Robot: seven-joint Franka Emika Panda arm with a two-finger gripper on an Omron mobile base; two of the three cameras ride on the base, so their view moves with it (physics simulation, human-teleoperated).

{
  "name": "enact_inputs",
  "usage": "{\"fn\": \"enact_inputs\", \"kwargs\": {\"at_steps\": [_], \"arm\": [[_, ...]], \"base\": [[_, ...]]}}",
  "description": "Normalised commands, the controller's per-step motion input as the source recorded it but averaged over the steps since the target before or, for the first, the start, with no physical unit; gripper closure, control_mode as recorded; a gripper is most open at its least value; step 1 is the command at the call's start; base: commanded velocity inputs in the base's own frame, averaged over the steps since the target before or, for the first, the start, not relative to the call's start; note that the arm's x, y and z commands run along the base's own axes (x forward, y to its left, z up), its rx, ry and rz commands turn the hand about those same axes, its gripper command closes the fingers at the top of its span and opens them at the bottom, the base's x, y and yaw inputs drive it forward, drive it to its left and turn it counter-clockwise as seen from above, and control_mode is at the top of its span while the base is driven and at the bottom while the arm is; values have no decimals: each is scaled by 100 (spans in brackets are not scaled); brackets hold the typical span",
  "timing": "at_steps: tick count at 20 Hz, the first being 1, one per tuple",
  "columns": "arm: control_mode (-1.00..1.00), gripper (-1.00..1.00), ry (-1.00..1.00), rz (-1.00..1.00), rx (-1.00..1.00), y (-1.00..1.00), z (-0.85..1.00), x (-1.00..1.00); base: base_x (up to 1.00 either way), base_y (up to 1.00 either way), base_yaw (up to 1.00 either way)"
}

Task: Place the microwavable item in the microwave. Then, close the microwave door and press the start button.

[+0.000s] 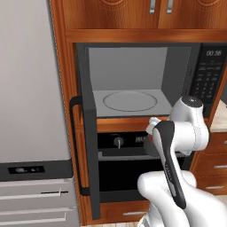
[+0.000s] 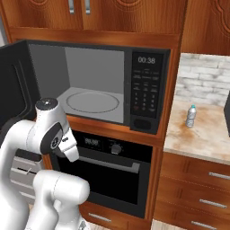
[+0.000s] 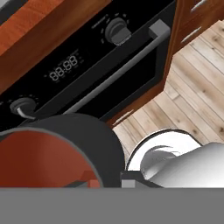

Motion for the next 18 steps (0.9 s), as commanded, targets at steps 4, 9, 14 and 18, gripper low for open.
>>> {"fn": "enact_inputs", "kwargs": {"at_steps": [4,9,14,18], "arm": [[-100,100,-18,0,0,-12,61,41],[-100,100,-9,0,0,0,50,56],[-100,100,-5,-2,0,0,41,60],[-100,100,-1,0,0,0,29,81]], "base": [[0,0,0],[0,0,0],[0,0,0],[0,0,0]]}}
